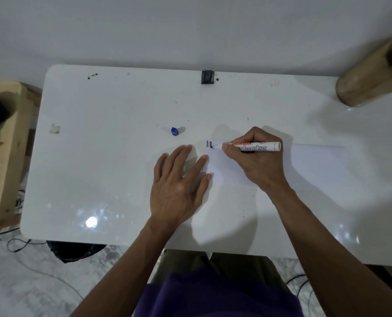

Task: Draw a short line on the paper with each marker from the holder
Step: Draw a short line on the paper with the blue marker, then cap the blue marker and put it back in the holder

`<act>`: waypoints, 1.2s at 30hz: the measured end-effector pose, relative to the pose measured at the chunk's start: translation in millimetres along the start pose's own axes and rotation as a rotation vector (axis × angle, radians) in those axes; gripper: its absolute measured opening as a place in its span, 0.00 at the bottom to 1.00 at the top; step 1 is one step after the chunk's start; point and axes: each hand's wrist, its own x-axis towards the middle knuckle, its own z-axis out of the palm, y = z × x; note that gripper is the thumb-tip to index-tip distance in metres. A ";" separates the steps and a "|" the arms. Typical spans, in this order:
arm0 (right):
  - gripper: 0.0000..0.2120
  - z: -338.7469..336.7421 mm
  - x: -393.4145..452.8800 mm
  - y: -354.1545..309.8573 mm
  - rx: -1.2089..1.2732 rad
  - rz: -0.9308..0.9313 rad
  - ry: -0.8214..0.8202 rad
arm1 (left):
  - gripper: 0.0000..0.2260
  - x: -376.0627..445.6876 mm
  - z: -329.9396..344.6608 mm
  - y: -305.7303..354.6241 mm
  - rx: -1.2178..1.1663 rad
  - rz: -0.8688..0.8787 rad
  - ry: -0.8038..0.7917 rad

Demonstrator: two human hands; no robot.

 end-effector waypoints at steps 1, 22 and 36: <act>0.09 -0.3 0.4 -2.0 0.027 0.014 -0.002 | 0.18 -0.1 -0.2 -0.2 0.000 0.000 -0.001; 0.08 -24.6 -49.1 -69.8 0.431 0.103 0.098 | 0.07 74.3 -45.1 -39.4 -0.073 -0.240 -0.160; 0.05 -4.6 -87.4 -123.7 0.347 -0.050 0.197 | 0.11 52.1 -124.3 30.2 -1.568 -0.805 -0.140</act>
